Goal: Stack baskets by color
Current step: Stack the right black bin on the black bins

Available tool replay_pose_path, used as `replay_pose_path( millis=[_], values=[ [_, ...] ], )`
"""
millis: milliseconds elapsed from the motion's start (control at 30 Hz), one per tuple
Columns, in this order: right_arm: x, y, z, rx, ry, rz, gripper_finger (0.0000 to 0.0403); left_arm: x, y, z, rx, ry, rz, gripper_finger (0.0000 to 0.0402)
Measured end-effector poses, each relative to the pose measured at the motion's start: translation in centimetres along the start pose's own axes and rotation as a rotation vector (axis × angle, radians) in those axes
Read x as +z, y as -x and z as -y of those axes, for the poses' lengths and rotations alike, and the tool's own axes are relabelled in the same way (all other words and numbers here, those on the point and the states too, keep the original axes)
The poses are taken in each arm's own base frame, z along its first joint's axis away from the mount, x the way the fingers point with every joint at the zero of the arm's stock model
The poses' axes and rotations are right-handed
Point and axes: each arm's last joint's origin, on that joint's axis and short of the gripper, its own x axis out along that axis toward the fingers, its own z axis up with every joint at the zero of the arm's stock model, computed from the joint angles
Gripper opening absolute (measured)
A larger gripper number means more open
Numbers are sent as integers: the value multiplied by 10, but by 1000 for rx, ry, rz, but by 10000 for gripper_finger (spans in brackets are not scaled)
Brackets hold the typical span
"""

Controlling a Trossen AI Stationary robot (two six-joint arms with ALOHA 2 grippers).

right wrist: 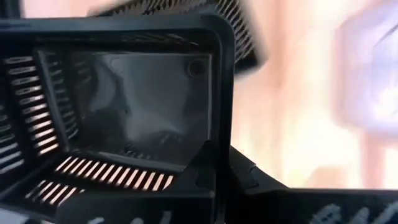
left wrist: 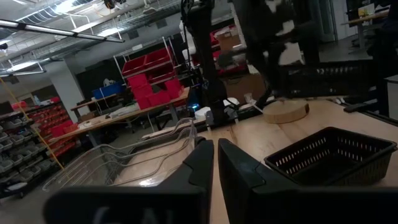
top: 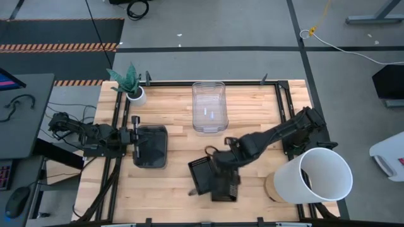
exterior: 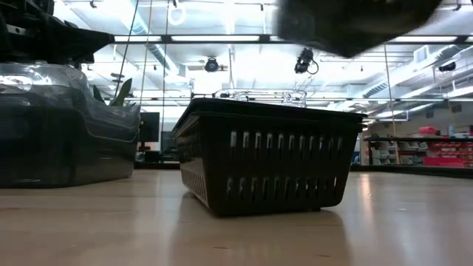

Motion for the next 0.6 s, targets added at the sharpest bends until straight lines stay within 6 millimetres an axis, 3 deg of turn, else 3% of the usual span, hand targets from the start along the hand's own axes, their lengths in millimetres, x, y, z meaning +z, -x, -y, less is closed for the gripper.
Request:
replay_pose_path(
  millis=[267,600],
  values=[
    [26,-4,23,-59,70,149,2,0,0,0,0,0,0,38],
    [63,-39,26,-93,183,36,3,0,0,0,-1,-1,-3,28]
  ],
)
